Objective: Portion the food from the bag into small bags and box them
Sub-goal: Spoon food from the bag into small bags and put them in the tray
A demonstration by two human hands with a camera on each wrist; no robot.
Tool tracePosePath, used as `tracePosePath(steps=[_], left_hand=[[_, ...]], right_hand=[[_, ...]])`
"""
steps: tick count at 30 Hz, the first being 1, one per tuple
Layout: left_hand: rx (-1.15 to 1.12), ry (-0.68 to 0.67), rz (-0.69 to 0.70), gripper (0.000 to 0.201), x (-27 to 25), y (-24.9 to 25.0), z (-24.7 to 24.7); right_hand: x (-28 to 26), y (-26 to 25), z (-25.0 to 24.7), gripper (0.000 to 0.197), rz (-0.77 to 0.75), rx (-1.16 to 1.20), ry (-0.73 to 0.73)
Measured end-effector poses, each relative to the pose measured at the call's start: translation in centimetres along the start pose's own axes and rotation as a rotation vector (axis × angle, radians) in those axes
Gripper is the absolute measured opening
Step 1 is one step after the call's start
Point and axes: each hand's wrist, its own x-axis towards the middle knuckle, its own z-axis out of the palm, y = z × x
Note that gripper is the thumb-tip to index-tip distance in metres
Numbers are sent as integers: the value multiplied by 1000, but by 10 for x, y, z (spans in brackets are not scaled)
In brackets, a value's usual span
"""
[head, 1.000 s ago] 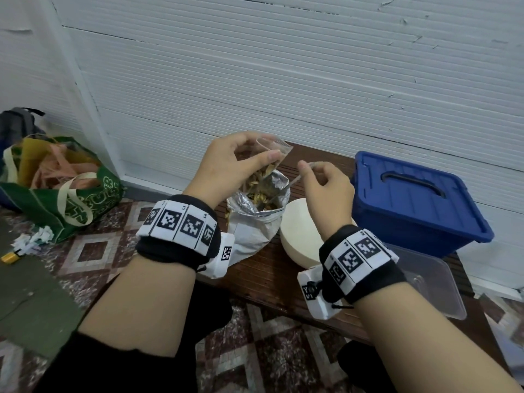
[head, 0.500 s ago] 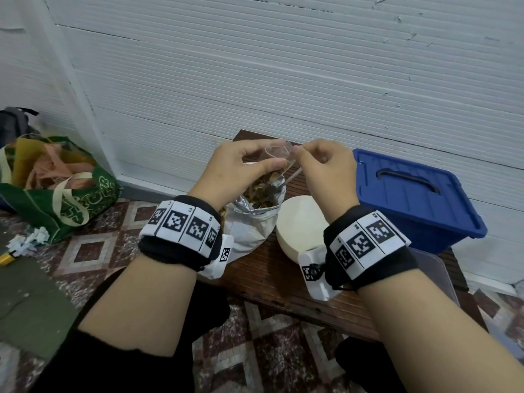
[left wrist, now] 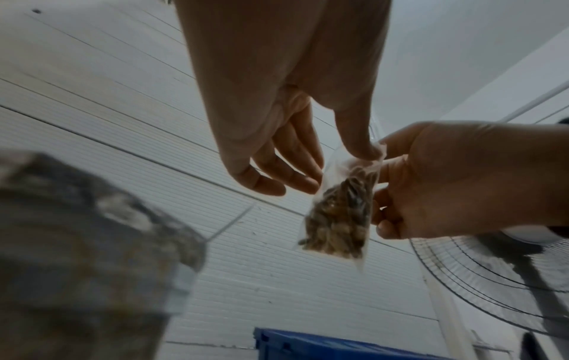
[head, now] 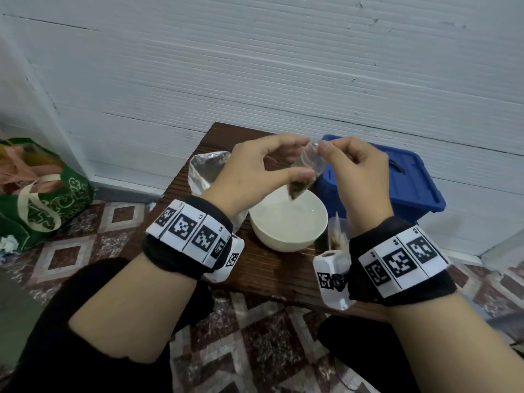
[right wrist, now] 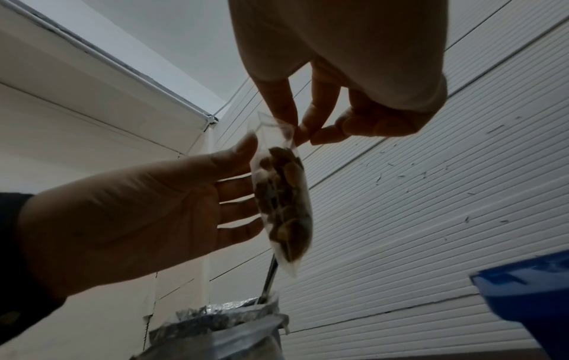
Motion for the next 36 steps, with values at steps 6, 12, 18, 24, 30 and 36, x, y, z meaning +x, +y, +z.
tracePosePath(steps=[6,12,18,24,30,36], left_hand=[[111,-113,-55,46,-10,-15,36],[175,-128,-82,29,-19,-32,50],[189,-78,-92,21,-21,-44,53],[209,-76,-112,24,-23,-51,57],[233,-85,-143,39,-21,-53,57],[321,-60,-178,31,-22,-60,47]], right_hand=[[-15,24,-27,19,96,-77,1],[-27,37,-36,22,208,-140,-107],[-38,35,-32,29,211,-236,-207],[-36,37,-30,9,125,-408,-181],[-23,36,-47,11,117,-456,-75],[-2,51,-87,13,249,-498,22]])
